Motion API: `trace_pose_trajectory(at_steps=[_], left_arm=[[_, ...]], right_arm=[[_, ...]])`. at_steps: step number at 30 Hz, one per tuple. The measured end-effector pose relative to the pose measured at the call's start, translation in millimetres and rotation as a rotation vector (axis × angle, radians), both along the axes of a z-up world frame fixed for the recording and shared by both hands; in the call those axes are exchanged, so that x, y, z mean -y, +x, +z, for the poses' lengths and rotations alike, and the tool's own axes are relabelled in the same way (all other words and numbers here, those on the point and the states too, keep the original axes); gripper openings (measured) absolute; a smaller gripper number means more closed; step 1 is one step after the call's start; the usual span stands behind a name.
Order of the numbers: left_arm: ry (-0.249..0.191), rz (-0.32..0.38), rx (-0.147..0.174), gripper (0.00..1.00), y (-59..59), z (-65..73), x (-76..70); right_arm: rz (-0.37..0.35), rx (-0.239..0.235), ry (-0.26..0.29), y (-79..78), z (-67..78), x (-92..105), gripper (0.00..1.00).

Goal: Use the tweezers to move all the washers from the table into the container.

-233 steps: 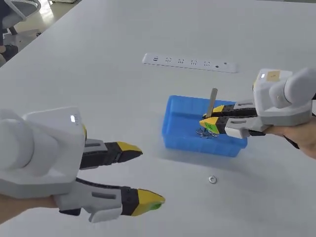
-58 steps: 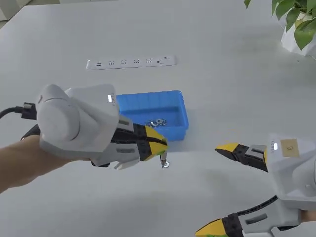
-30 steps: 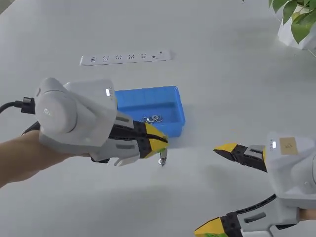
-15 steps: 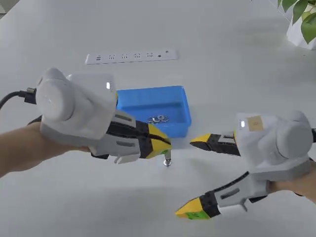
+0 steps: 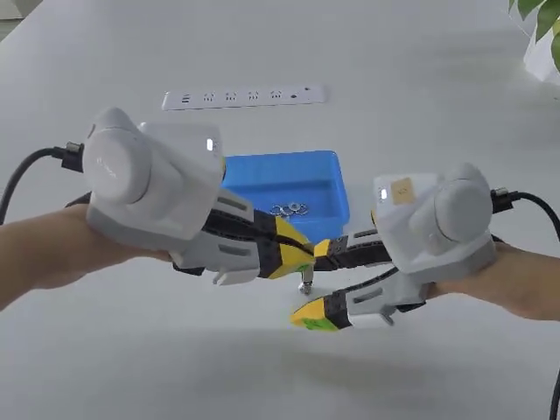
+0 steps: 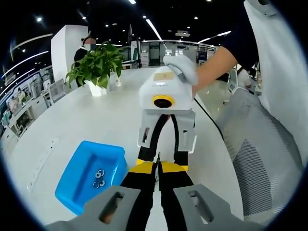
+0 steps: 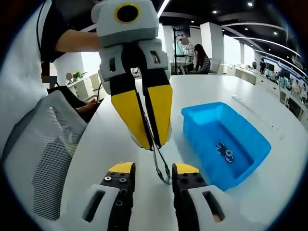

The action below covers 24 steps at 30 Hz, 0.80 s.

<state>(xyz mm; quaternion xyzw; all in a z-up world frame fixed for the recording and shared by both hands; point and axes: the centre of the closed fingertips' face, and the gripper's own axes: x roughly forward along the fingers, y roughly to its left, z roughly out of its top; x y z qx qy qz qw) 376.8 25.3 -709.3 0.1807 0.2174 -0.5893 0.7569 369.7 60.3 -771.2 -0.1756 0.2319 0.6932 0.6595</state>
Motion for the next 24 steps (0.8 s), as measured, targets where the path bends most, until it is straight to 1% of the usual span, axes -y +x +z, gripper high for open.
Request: trace_pose_trajectory(at_steps=[3, 6, 8, 10, 13, 17, 19, 21, 24], left_arm=[[-0.004, 0.006, -0.004, 0.06, 0.9, 0.2, -0.6], [-0.007, 0.007, -0.006, 0.06, 1.1, 0.1, -0.4], [-0.009, 0.005, -0.008, 0.06, 1.2, 0.2, 0.3], [-0.009, 0.003, -0.007, 0.06, 0.9, 0.2, 1.0], [-0.007, -0.001, -0.006, 0.06, 0.2, 0.1, 1.4], [-0.007, -0.002, -0.007, 0.06, 0.0, 0.0, 1.1], [-0.007, -0.001, -0.007, 0.06, -0.2, -0.1, 1.0], [-0.006, 0.001, -0.006, 0.06, 0.2, 0.0, 0.6], [0.005, -0.002, 0.001, 0.06, 0.8, -0.1, 0.0]], right_arm=[[0.010, 0.001, -0.007, 1.6, 0.1, -0.4, 0.28], [0.025, 0.019, -0.018, 3.3, -1.3, -0.7, 0.24], [0.041, 0.039, -0.041, 4.0, -4.8, 0.0, 0.21], [0.047, 0.035, -0.047, 2.9, -5.0, -0.3, 0.19], [0.048, 0.045, -0.049, 4.8, -4.2, -0.4, 0.17], [0.060, 0.077, -0.069, 7.6, -6.2, 1.1, 0.12], [0.065, 0.079, -0.074, 7.0, -6.6, 0.9, 0.12], [0.075, 0.099, -0.078, 6.9, -6.8, 0.6, 0.12], [0.082, 0.114, -0.081, 7.3, -6.8, 0.5, 0.11]])
